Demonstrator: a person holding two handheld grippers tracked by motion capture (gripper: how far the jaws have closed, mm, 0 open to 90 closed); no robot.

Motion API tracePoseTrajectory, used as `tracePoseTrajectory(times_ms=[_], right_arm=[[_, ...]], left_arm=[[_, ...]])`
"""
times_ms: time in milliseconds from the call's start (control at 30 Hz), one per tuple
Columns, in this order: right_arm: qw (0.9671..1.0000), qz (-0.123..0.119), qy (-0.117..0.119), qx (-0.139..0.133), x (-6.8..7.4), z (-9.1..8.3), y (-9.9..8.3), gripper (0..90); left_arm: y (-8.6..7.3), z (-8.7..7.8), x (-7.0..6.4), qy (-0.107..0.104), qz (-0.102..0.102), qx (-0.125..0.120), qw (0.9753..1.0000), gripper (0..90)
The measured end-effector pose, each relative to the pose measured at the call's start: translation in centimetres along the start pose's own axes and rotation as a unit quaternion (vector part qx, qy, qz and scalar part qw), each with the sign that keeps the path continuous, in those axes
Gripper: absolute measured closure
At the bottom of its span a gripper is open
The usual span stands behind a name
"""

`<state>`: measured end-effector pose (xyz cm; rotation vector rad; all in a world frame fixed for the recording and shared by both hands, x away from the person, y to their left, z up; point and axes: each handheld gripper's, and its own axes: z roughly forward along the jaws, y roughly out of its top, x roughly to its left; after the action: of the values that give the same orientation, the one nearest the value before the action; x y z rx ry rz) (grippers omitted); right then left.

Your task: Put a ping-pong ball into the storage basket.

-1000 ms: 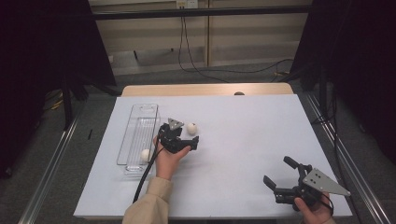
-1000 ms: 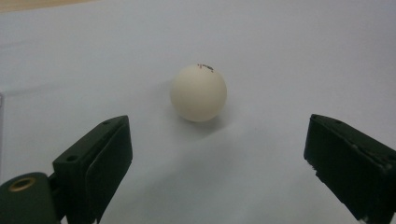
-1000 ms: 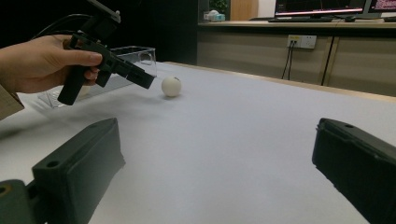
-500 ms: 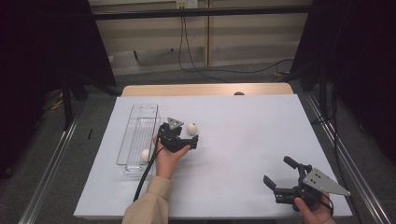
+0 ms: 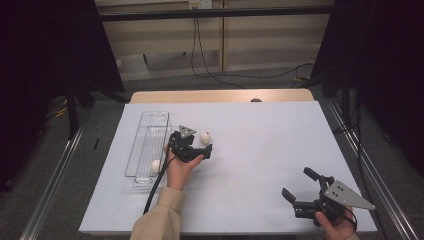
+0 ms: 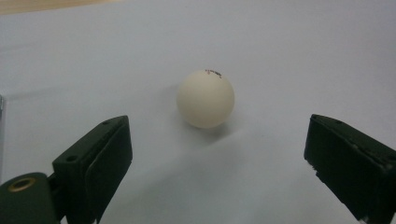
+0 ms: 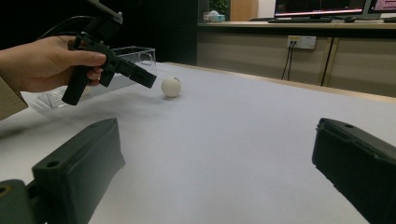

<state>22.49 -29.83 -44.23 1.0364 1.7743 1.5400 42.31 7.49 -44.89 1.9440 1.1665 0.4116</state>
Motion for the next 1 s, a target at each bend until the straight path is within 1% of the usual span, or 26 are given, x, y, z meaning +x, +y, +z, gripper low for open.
tracePoseTrajectory(times_ms=[67, 133, 333, 433, 500, 533, 600, 633, 733, 767, 833, 1000], right_arm=[[1.0, 0.0, 0.0, 0.0, 0.0, 0.0, 0.0, 1.0], [1.0, 0.0, 0.0, 0.0, 0.0, 0.0, 0.0, 1.0], [1.0, 0.001, -0.001, 0.0, 0.0, 0.0, 0.0, 1.0], [1.0, 0.0, -0.001, 0.0, 0.0, 0.0, 0.0, 1.0], [1.0, 0.001, -0.001, 0.0, 0.0, 0.0, 0.0, 1.0], [1.0, 0.0, -0.001, 0.0, 0.0, 0.0, 0.0, 1.0], [1.0, 0.001, -0.001, 0.0, 0.0, 0.0, 0.0, 1.0], [1.0, 0.001, -0.001, -0.001, 0.0, 0.0, 0.0, 1.0], [1.0, 0.003, -0.002, -0.002, -0.1, 0.0, 0.0, 1.0], [1.0, 0.003, -0.002, -0.001, -0.1, 0.0, 0.0, 1.0], [1.0, 0.003, -0.002, -0.001, -0.1, 0.0, 0.0, 1.0], [1.0, 0.002, -0.002, -0.001, 0.0, 0.0, 0.0, 0.9]], left_arm=[[0.0, 0.0, 0.1, 0.0, 0.0, 0.001, 1.0, 7.7], [0.0, 0.1, 0.1, 0.001, -0.003, -0.005, 1.0, 7.7], [0.0, 0.2, 0.2, 0.002, -0.002, 0.0, 1.0, 7.7], [0.2, 0.3, 0.2, 0.002, 0.003, 0.004, 1.0, 7.6], [0.3, 0.4, 0.1, 0.0, 0.003, 0.005, 1.0, 7.5], [0.3, 0.5, 0.1, 0.0, 0.0, 0.003, 1.0, 7.6], [0.4, 0.6, 0.2, 0.004, -0.003, 0.002, 1.0, 7.6], [0.4, 0.7, 0.3, 0.004, -0.001, 0.006, 1.0, 7.5], [0.3, 0.9, 0.3, 0.004, -0.001, 0.008, 1.0, 7.6], [0.4, 1.0, 0.2, 0.004, -0.003, 0.006, 1.0, 7.6], [0.5, 1.0, 0.0, 0.002, 0.002, 0.006, 1.0, 7.5], [0.8, 1.3, -0.4, 0.0, 0.006, 0.006, 1.0, 7.6]])
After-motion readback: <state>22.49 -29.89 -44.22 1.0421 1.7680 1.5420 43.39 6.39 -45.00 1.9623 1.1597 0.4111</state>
